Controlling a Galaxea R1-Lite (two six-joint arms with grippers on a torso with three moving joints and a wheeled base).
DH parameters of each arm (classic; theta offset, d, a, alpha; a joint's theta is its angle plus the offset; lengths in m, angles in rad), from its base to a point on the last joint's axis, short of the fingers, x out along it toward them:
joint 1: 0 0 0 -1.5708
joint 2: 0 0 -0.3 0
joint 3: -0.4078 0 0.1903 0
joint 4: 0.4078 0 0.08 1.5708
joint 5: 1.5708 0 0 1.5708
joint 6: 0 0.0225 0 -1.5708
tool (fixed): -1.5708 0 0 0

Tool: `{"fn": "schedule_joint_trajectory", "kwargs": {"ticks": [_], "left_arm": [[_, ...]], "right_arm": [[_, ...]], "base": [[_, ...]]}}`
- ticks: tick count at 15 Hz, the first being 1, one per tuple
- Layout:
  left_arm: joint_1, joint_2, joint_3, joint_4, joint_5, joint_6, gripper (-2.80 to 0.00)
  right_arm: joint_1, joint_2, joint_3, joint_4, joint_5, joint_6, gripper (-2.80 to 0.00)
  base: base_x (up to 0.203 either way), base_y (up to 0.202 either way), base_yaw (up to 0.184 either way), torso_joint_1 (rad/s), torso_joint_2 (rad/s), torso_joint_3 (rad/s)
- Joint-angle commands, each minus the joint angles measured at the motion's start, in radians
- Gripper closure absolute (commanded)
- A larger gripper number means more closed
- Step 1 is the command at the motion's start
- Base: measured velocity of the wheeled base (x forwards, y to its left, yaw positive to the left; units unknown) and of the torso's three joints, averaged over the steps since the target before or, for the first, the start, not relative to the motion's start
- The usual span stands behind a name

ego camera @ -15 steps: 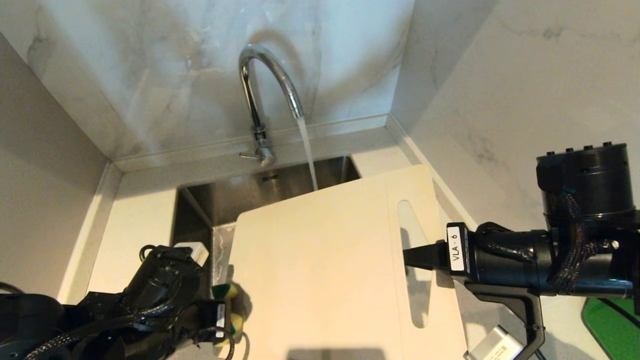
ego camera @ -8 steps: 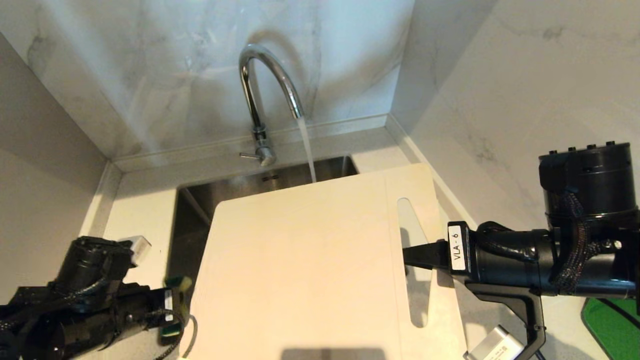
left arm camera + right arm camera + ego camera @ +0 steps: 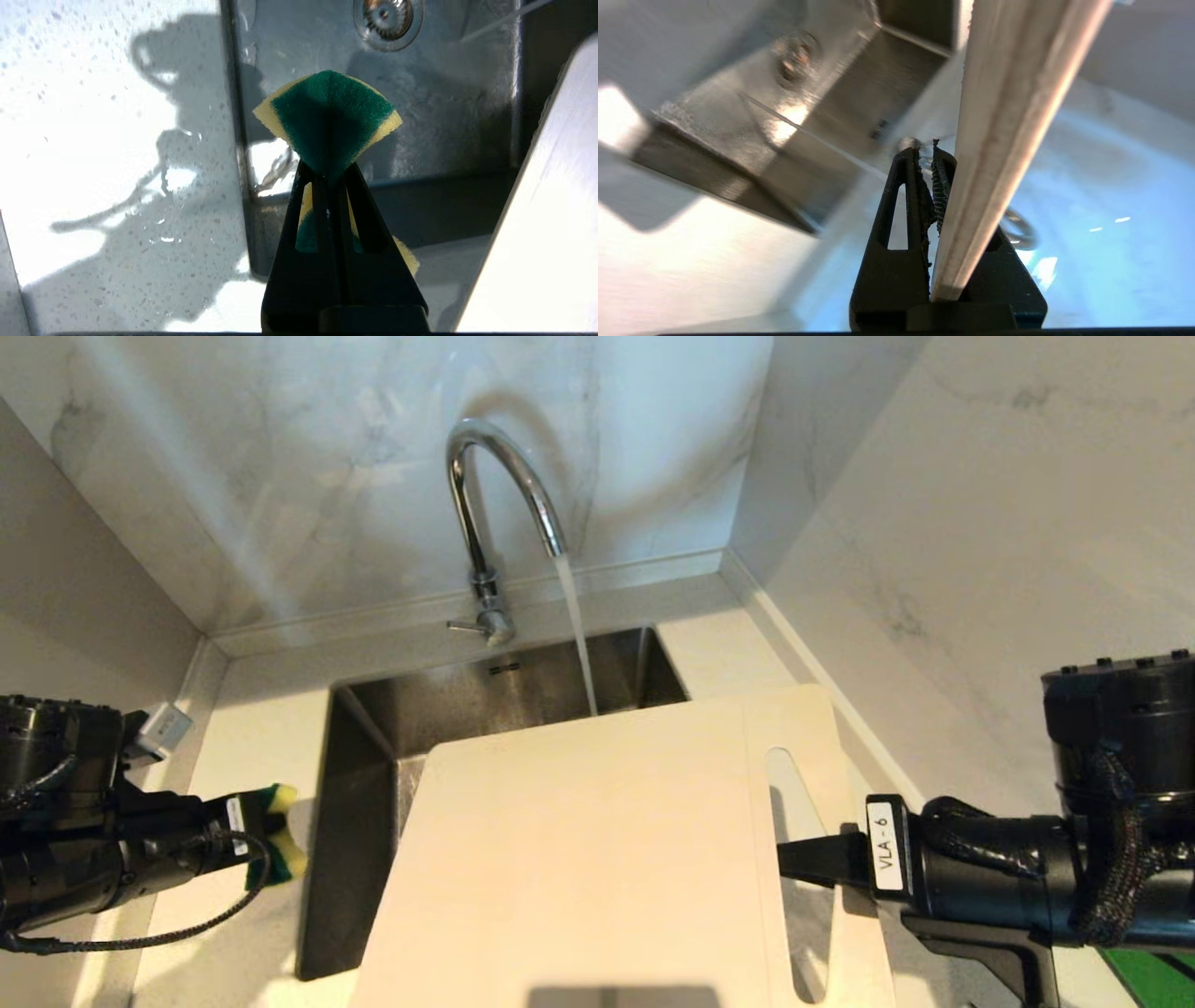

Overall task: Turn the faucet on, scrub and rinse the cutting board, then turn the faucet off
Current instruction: Put down the cutting board

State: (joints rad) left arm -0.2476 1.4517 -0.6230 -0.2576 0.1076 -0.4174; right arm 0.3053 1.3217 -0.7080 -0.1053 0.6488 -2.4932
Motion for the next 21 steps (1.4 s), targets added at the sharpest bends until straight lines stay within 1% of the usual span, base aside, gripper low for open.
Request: {"fn": "schedule_joint_trajectory", "kwargs": {"ticks": [1,4,6,8,9,12,15,17,18,19,21], "left_arm": [[0.005,-0.004,-0.014,0.001,-0.006,-0.003,0.00],[0.002,-0.004,-0.014,0.001,-0.006,-0.001,0.00],[-0.005,-0.002,-0.014,0.001,-0.006,0.005,0.00],[-0.004,0.000,-0.029,0.001,-0.007,0.023,0.00],[-0.005,0.005,-0.037,0.001,-0.008,0.028,0.00],[0.009,0.028,-0.063,0.003,-0.040,0.052,0.00],[0.010,0.065,-0.099,0.005,-0.043,0.058,0.00],[0.011,0.080,-0.103,0.005,-0.045,0.064,0.00],[0.011,0.086,-0.104,0.004,-0.048,0.073,0.00],[0.013,0.091,-0.105,0.003,-0.063,0.074,0.00],[0.017,0.105,-0.108,0.004,-0.086,0.075,0.00]], "right_arm": [[-0.031,-0.081,0.075,-0.002,0.001,0.043,0.00],[-0.065,-0.111,0.156,-0.021,-0.003,0.123,0.00],[-0.090,-0.152,0.229,-0.062,-0.022,0.262,0.00],[-0.130,-0.229,0.278,-0.079,-0.087,0.406,0.00],[-0.167,-0.243,0.309,-0.083,-0.108,0.439,0.00],[-0.208,-0.228,0.315,-0.090,-0.121,0.431,0.00],[-0.299,-0.235,0.330,-0.085,-0.123,0.398,0.00],[-0.375,-0.230,0.333,-0.072,-0.123,0.397,0.00],[-0.429,-0.220,0.334,-0.050,-0.122,0.397,0.00],[-0.474,-0.208,0.334,-0.034,-0.122,0.396,0.00],[-0.534,-0.188,0.333,-0.026,-0.125,0.391,0.00]], "base": [[0.000,0.000,0.000,0.000,0.00,0.000],[0.000,0.000,0.000,0.000,0.00,0.000],[0.000,0.000,0.000,0.000,0.00,0.000],[0.000,0.000,0.000,0.000,0.00,0.000],[0.000,0.000,0.000,0.000,0.00,0.000],[0.000,0.000,0.000,0.000,0.00,0.000],[0.000,0.000,0.000,0.000,0.00,0.000],[0.000,0.000,0.000,0.000,0.00,0.000],[0.000,0.000,0.000,0.000,0.00,0.000],[0.000,0.000,0.000,0.000,0.00,0.000],[0.000,0.000,0.000,0.000,0.00,0.000]]}}
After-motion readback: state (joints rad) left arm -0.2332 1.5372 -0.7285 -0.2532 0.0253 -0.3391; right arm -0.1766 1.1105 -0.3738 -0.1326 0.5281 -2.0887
